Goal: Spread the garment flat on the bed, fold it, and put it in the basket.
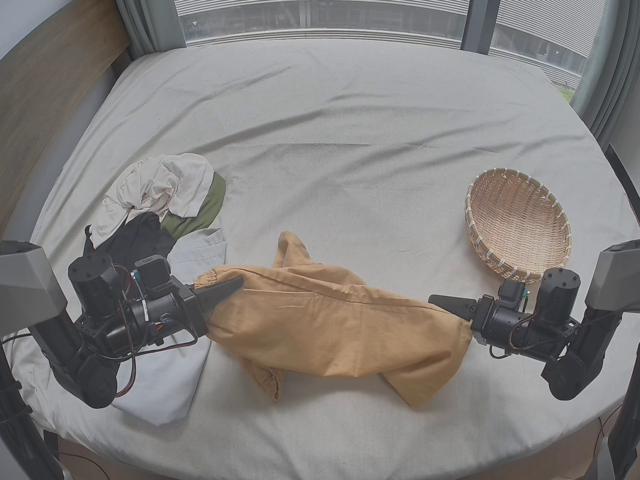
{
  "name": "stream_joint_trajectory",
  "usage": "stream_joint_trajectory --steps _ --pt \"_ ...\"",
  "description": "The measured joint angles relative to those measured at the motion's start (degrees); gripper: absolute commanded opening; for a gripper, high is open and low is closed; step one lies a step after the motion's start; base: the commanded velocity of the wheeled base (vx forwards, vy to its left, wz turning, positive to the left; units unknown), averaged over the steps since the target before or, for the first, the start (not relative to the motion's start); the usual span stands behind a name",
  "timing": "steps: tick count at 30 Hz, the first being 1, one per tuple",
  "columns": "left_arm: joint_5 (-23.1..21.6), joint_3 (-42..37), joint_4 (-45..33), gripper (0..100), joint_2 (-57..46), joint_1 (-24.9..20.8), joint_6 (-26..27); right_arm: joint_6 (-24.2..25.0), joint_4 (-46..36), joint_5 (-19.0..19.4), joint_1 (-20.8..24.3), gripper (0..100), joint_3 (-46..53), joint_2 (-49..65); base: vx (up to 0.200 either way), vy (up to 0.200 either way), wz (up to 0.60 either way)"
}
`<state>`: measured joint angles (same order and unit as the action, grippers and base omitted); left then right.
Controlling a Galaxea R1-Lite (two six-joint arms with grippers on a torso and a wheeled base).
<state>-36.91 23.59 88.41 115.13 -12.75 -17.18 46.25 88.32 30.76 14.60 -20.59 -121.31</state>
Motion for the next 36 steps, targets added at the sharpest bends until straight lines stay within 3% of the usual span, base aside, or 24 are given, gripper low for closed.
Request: stream_joint_trajectory --steps 8,16,21,27,33,36 --pt "0.0 0.4 0.0 0 -0.5 -0.9 -1.8 -0.3 0.0 0.4 0.0 0 1.8 1.5 0.0 0.0 0.0" --pt "-0.4 2.3 0.0 0 -7.3 -3.5 -13.3 -0.2 -0.2 2.2 0.6 0 5.0 10.6 0.0 0.0 0.0" --pt "-1.6 4.4 -0.2 0 -11.8 -5.4 -15.9 -0.2 -2.0 2.6 0.9 0 6.1 18.3 0.0 0.0 0.0" --pt "-3.6 6.4 -0.2 0 -15.9 -6.9 -17.2 -0.1 -10.6 2.8 0.7 0 4.9 30.2 0.0 0.0 0.0" --pt "-4.5 7.2 -0.2 0 -18.9 -7.2 -18.2 -0.1 -24.7 3.6 -1.3 0 -0.1 41.2 0.0 0.0 0.0" --pt "-5.2 7.4 -0.2 0 -20.5 -7.1 -21.9 -0.1 -29.1 5.3 -3.4 0 -2.6 45.6 0.0 0.0 0.0"
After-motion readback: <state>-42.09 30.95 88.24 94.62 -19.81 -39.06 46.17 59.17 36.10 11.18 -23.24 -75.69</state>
